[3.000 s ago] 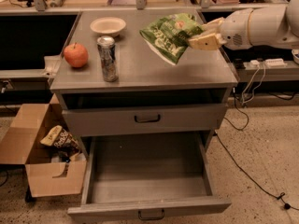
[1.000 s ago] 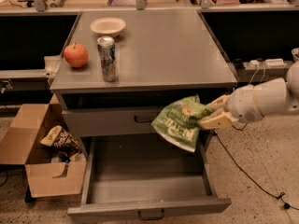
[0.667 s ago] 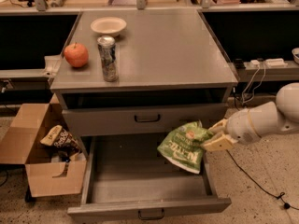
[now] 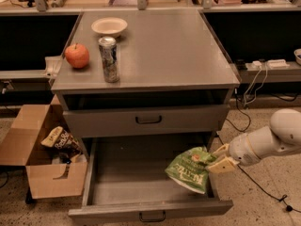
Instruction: Place green jalapeno chip bag into middle drawer
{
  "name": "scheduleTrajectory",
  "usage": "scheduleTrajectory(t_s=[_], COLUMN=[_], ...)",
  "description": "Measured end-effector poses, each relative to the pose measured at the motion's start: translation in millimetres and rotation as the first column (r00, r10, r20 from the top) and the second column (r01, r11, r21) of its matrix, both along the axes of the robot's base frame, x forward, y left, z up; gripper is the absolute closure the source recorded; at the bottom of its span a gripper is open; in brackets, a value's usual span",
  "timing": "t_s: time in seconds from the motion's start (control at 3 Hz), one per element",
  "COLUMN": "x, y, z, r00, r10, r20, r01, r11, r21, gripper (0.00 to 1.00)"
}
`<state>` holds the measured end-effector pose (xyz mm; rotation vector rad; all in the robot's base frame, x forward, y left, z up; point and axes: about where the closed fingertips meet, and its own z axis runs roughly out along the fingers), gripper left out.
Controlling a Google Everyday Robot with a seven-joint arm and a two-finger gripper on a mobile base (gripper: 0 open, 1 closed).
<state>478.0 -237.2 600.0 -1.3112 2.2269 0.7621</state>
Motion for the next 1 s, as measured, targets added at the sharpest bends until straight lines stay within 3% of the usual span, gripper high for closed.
scheduleTrajectory(t_s=[0.33,0.67,1.0], x=[0.0,0.8,1.3], y=[0.0,3.9,18.7], z=[0.0,-33.8,-87.8], r00=[1.0000,0.9988,0.9917], r10=[0.000,0.001,0.049], r20=[0.000,-0.049,-0.119], r01=[0.000,-0.002,-0.051], r11=[1.000,1.000,0.999], r21=[0.000,-0.018,-0.014], gripper=[1.00,1.00,1.00])
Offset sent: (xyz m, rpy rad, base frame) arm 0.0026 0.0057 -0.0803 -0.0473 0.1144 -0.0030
